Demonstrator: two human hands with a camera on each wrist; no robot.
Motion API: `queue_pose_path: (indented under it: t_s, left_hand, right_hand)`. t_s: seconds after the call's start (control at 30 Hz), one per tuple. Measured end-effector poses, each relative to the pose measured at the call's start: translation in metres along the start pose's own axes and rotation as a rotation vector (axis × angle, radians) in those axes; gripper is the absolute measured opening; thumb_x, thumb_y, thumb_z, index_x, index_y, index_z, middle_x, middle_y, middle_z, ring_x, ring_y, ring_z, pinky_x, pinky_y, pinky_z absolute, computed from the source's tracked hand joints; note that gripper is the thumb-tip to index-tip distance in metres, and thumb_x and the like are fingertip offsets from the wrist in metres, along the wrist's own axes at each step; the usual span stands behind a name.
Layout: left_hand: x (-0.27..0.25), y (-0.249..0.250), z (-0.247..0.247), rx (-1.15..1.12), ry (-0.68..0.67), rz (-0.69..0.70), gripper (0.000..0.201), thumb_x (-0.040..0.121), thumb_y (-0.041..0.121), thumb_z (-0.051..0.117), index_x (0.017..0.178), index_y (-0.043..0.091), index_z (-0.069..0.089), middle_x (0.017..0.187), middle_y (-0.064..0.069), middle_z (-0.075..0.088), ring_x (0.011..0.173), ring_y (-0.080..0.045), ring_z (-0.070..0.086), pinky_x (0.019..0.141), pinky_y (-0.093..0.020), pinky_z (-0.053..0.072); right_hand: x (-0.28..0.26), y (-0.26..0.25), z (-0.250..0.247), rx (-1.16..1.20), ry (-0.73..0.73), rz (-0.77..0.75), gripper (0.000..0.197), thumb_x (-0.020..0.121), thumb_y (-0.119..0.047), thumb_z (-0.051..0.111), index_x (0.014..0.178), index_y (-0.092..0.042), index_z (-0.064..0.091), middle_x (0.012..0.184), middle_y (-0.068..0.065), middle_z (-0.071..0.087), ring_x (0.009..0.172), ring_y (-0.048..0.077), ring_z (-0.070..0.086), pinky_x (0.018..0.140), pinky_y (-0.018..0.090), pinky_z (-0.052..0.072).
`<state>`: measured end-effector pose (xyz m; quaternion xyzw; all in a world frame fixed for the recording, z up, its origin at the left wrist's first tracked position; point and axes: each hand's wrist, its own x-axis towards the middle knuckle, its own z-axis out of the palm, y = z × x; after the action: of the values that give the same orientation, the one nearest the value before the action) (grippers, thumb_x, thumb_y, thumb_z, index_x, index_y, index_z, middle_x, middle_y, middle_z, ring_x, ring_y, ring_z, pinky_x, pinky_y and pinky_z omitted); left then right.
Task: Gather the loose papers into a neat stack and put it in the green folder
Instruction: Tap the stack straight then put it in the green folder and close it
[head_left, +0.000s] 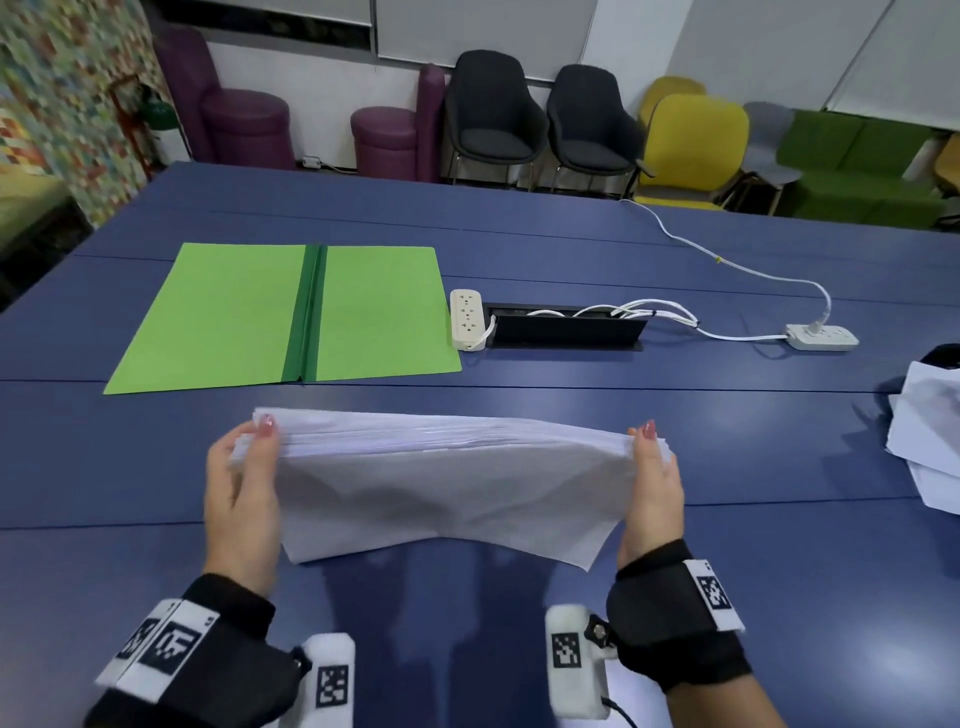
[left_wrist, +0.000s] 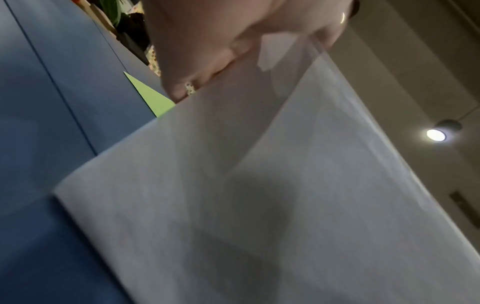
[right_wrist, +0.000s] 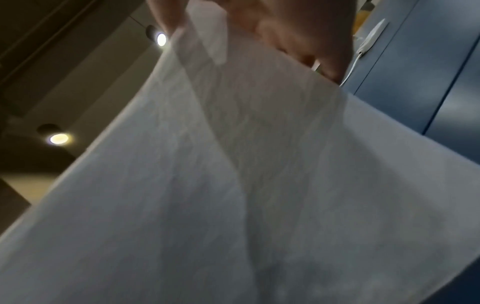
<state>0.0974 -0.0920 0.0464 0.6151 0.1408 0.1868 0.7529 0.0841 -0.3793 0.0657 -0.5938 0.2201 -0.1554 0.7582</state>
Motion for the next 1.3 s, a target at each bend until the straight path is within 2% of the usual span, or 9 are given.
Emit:
queue_pose_path:
  t_s: [0.23,0.4,0.53,0.67,0.83,0.97,1.07,1.17,1.3]
  left_hand:
    - [0.012,0.001,0.001,-0.028,-0.080,-0.081,0.030,0.086,0.052,0.049,0.098,0.028,0.061,0.104,0.016,0.060,0.105,-0.005,0.053,0.098,-0.027,0.038]
    - [0.014,-0.010,-0.031,0.141,-0.518,-0.010,0.084,0.051,0.052,0.081,0.122,0.018,0.052,0.115,0.006,0.068,0.107,-0.005,0.062,0.091,-0.019,0.049]
    - [0.012,-0.019,-0.034,0.283,-0.461,0.130,0.050,0.055,0.022,0.081,0.101,0.008,0.067,0.098,-0.001,0.074,0.084,0.000,0.068,0.074,-0.011,0.051]
    - [0.006,-0.022,-0.033,0.276,-0.416,0.159,0.022,0.060,0.017,0.074,0.081,0.023,0.075,0.092,0.015,0.075,0.082,0.001,0.067,0.077,-0.012,0.051]
    - [-0.007,-0.022,-0.030,0.314,-0.505,0.112,0.040,0.068,0.004,0.075,0.079,0.043,0.074,0.084,0.029,0.072,0.086,0.011,0.064,0.080,-0.006,0.047]
    - [-0.009,-0.020,-0.027,0.365,-0.488,0.108,0.026,0.067,0.043,0.067,0.090,0.031,0.069,0.092,0.038,0.067,0.094,0.016,0.059,0.082,0.000,0.040]
    - [-0.004,-0.016,-0.020,0.228,-0.452,0.017,0.017,0.076,0.016,0.072,0.088,0.028,0.067,0.081,0.030,0.071,0.082,0.012,0.064,0.072,-0.002,0.046]
    - [-0.007,-0.014,-0.016,0.036,-0.379,-0.138,0.020,0.075,0.013,0.070,0.093,0.022,0.064,0.083,0.018,0.075,0.078,0.005,0.068,0.065,-0.009,0.052]
    - [-0.016,-0.019,-0.011,-0.227,-0.308,-0.319,0.028,0.076,0.005,0.062,0.105,0.009,0.064,0.108,0.000,0.069,0.083,-0.010,0.071,0.075,-0.024,0.057]
  right_hand:
    - [0.002,-0.003,-0.003,-0.020,-0.032,-0.023,0.027,0.088,-0.044,0.051,0.067,-0.027,0.052,0.071,-0.007,0.053,0.069,0.011,0.051,0.062,0.022,0.040]
    - [0.007,0.014,-0.025,-0.202,-0.371,-0.145,0.067,0.052,-0.053,0.076,0.109,-0.027,0.052,0.104,-0.001,0.063,0.092,0.005,0.062,0.079,0.025,0.050]
    - [0.011,0.028,-0.034,-0.269,-0.258,-0.140,0.073,0.034,-0.047,0.088,0.096,-0.020,0.061,0.086,-0.004,0.075,0.084,0.012,0.069,0.075,0.028,0.056]
    - [0.006,0.029,-0.034,-0.238,-0.154,-0.155,0.022,0.072,0.000,0.074,0.090,-0.010,0.066,0.074,-0.010,0.076,0.078,0.015,0.069,0.071,0.026,0.057]
    - [-0.002,0.037,-0.038,-0.298,-0.167,-0.126,0.026,0.077,0.007,0.066,0.084,-0.017,0.065,0.071,-0.017,0.074,0.069,0.001,0.068,0.065,0.013,0.055]
    - [0.001,0.028,-0.026,-0.286,-0.123,-0.130,0.030,0.078,0.008,0.065,0.079,-0.022,0.063,0.063,-0.015,0.071,0.062,-0.004,0.066,0.061,0.010,0.054]
    - [0.006,0.014,-0.013,-0.317,-0.042,-0.204,0.025,0.077,-0.001,0.070,0.093,-0.019,0.061,0.084,-0.008,0.070,0.081,0.000,0.067,0.082,0.027,0.054]
    - [0.012,0.013,-0.008,-0.512,0.119,-0.197,0.092,0.067,-0.022,0.080,0.141,-0.017,0.025,0.131,0.005,0.045,0.129,0.016,0.039,0.111,0.039,0.031]
    - [-0.003,0.021,0.000,0.027,-0.041,0.180,0.112,0.063,-0.017,0.083,0.146,-0.031,0.008,0.148,0.008,0.034,0.129,0.021,0.042,0.104,0.045,0.042]
